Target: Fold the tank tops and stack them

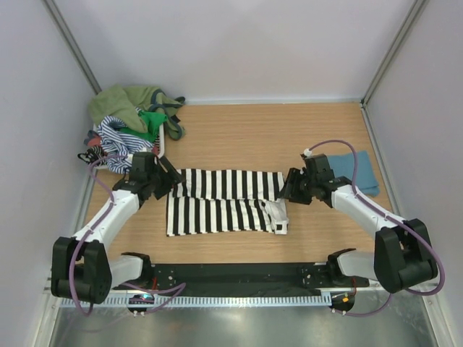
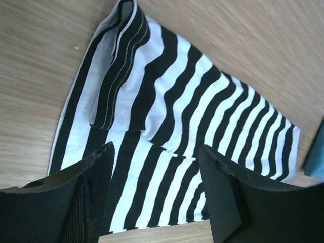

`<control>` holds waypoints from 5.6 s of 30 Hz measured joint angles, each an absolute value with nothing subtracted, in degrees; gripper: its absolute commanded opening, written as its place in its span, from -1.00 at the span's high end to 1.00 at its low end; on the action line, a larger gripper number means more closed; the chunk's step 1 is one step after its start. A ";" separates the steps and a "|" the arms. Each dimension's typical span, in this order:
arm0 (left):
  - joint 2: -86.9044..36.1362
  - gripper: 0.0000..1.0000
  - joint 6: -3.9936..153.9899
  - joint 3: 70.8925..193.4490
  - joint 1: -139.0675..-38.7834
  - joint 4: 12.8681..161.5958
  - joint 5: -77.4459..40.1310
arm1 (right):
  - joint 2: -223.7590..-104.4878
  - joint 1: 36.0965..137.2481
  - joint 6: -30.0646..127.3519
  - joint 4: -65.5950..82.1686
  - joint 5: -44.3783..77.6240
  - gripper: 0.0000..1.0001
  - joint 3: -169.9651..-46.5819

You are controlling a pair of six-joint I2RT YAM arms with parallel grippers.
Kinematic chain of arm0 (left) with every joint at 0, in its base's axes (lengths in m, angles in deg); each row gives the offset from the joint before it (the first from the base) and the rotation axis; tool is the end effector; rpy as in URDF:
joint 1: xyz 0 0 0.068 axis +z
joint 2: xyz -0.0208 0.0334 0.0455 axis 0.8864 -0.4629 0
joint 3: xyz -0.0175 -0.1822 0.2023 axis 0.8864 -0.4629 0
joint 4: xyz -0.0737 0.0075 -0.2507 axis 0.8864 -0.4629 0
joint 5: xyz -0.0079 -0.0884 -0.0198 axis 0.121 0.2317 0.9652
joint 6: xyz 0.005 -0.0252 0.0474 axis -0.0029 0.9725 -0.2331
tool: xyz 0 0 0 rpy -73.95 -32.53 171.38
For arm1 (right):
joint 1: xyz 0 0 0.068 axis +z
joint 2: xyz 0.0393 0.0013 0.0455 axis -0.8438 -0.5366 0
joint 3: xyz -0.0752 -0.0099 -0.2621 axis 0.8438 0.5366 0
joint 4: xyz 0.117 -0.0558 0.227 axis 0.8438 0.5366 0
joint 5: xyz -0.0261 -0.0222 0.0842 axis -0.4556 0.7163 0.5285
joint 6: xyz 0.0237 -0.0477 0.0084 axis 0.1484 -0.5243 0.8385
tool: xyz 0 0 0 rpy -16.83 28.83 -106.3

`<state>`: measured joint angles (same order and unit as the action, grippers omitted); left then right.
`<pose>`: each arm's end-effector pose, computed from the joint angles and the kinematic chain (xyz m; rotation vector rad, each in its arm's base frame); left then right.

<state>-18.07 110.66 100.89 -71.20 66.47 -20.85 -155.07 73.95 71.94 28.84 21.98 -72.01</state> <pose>0.2395 -0.0408 0.2214 -0.7563 2.3273 -0.5803 0.2292 0.0757 0.1953 0.2129 2.5763 0.6037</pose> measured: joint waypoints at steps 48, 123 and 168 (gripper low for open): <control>-52.78 0.43 103.54 121.91 -70.90 67.22 -29.79 | -190.41 69.03 67.37 19.68 26.43 0.57 -96.39; -44.24 -0.47 108.74 125.98 -71.03 62.67 -18.62 | -185.37 65.88 67.67 39.96 23.53 -0.38 -113.81; -50.29 0.45 107.78 114.39 -75.51 76.88 -17.42 | -167.29 75.22 69.20 37.41 -3.92 0.65 -78.75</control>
